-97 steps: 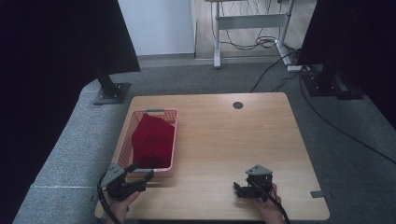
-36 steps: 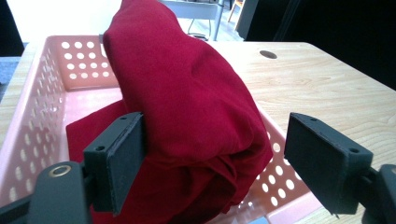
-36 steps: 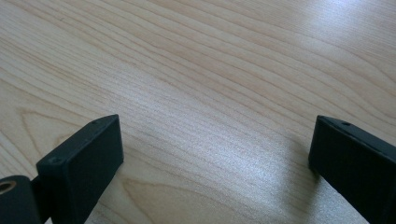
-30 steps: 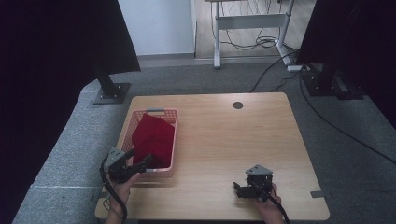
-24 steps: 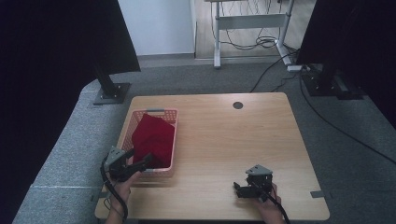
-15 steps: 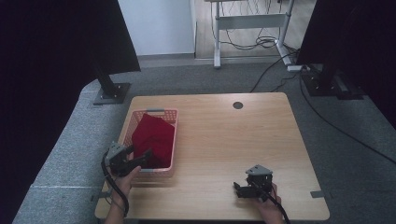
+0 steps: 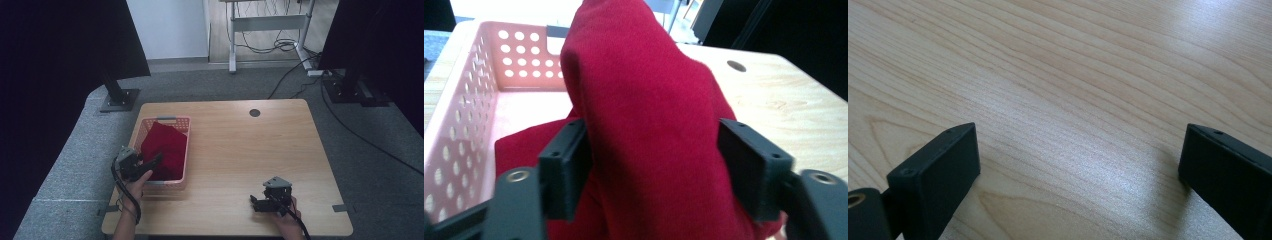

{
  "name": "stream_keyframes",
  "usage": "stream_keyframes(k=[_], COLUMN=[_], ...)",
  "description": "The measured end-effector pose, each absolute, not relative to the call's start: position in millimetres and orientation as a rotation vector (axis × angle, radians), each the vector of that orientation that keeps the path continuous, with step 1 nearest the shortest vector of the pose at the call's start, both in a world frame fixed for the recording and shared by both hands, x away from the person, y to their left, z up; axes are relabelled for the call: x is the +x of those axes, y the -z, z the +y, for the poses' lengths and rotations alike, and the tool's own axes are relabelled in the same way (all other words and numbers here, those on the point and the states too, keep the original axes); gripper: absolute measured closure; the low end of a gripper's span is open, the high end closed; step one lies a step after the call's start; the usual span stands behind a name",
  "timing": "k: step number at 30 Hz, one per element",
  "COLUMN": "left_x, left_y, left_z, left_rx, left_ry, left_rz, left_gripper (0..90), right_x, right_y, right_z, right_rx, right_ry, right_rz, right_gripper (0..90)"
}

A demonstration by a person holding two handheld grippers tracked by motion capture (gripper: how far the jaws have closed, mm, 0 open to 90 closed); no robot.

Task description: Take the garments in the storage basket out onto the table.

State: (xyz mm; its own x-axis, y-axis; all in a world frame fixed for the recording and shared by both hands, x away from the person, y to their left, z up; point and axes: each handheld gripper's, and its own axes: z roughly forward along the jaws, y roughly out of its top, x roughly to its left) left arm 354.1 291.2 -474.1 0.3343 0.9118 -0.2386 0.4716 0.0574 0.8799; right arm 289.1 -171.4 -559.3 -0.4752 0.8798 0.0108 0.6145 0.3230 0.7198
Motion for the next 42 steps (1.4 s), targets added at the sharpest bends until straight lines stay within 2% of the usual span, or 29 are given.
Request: stream_keyframes(k=[6,13,22,42], left_x=[355.0,348.0,342.7,335.4], left_y=[476.8,476.3,477.1,470.3], left_z=[290.9,286.5,296.6,295.2], left_rx=[1.565,1.561,1.468,1.426], left_ry=[-0.532,-0.572,-0.528,-0.548], left_rz=[1.262,1.193,1.140,1.063], left_gripper=[56.9,69.1,71.0,73.3], right_x=[289.2,289.4,289.4,289.6], right_y=[559.3,559.2,559.2,559.3], right_z=[-171.7,-171.7,-171.7,-171.8], right_rx=[1.335,1.338,1.337,1.336], right_ry=[-0.945,-0.943,-0.943,-0.944], right_rz=[2.204,2.202,2.202,2.203], right_gripper=[2.8,2.8,2.8,2.8])
